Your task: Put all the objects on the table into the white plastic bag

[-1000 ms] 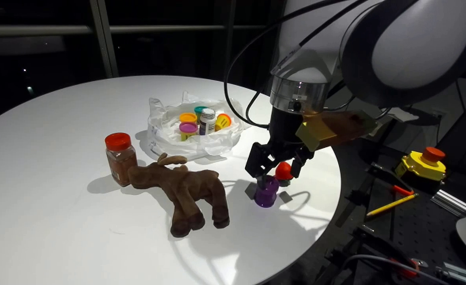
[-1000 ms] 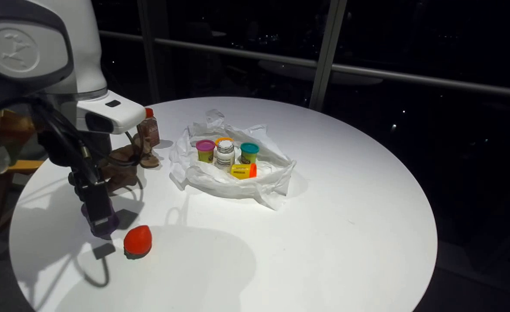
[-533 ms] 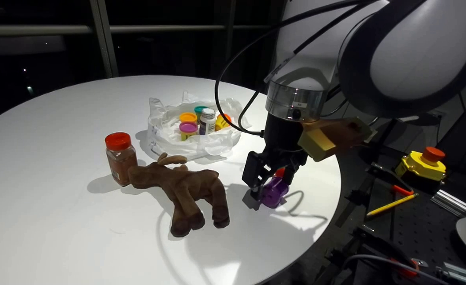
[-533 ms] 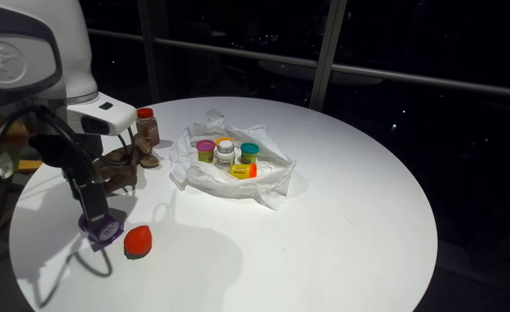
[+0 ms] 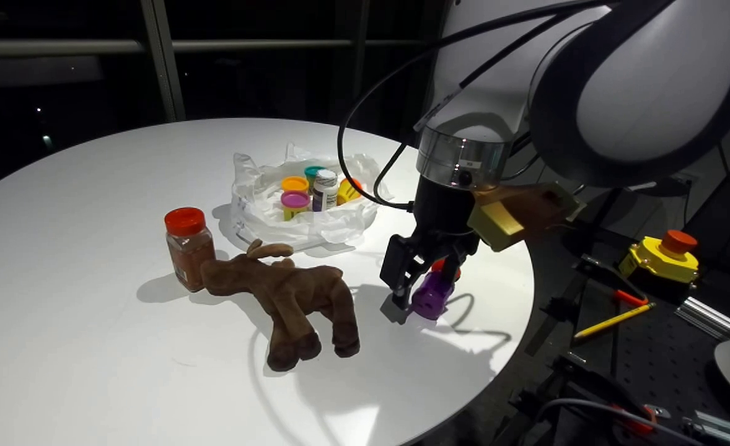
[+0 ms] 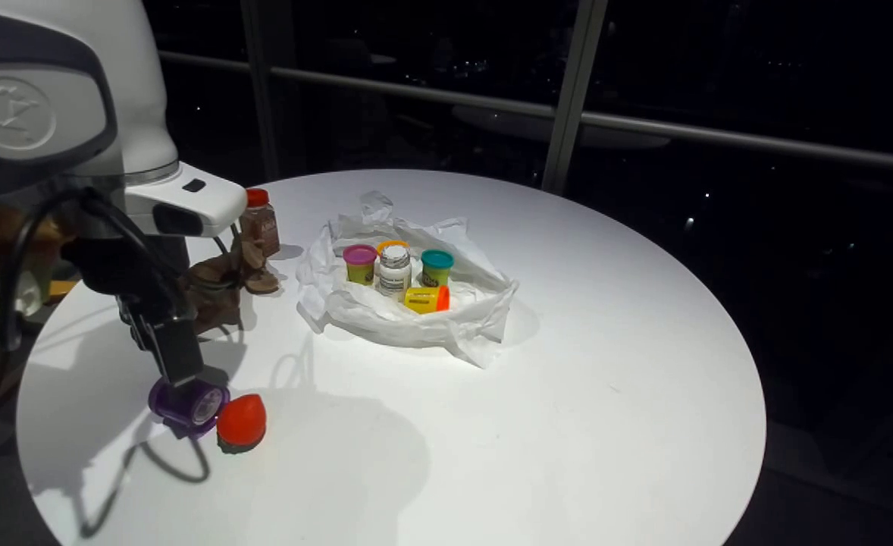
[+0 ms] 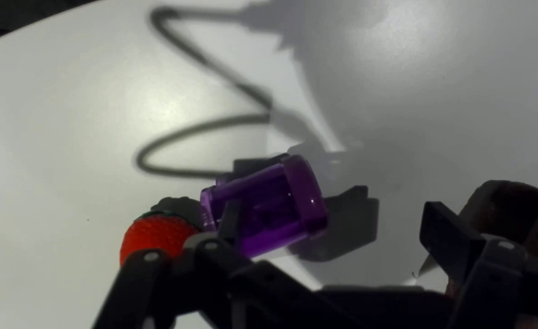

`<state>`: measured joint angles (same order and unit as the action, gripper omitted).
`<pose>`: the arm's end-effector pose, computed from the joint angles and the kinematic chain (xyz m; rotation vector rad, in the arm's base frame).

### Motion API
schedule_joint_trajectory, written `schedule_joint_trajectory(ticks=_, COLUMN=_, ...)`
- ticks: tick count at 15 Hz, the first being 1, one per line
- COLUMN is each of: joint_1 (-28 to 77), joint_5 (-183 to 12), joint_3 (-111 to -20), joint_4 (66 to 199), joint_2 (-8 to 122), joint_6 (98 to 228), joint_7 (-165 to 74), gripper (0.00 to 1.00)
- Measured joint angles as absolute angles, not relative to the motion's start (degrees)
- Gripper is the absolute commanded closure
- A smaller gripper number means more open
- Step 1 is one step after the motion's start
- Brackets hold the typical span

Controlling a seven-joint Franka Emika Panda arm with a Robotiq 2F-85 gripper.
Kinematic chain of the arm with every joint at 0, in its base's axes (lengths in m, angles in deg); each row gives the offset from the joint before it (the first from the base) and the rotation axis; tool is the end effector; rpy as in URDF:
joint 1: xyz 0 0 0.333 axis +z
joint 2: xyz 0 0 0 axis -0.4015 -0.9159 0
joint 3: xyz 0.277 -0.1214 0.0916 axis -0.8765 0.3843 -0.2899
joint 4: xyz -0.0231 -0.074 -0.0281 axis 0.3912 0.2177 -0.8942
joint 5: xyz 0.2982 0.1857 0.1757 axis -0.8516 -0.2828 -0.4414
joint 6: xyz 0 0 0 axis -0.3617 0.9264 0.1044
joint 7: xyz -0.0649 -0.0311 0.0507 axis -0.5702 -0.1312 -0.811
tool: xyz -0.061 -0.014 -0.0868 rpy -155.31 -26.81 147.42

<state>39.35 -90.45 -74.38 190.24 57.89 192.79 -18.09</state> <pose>0.3971 0.1526 0.1572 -3.0961 0.3600 0.0466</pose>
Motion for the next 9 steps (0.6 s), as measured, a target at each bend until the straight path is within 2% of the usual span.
schedule_joint_trajectory(ticks=6, joint_1=46.9, joint_5=-82.9, joint_3=-66.2, joint_4=190.5, joint_2=58.0, joint_6=194.3, joint_7=-8.0, gripper=0.0)
schedule_joint_trajectory(ticks=9, joint_1=49.1, joint_5=-83.2, joint_3=-65.5, joint_4=190.5, joint_2=58.6, joint_6=194.3, joint_7=0.2, gripper=0.0)
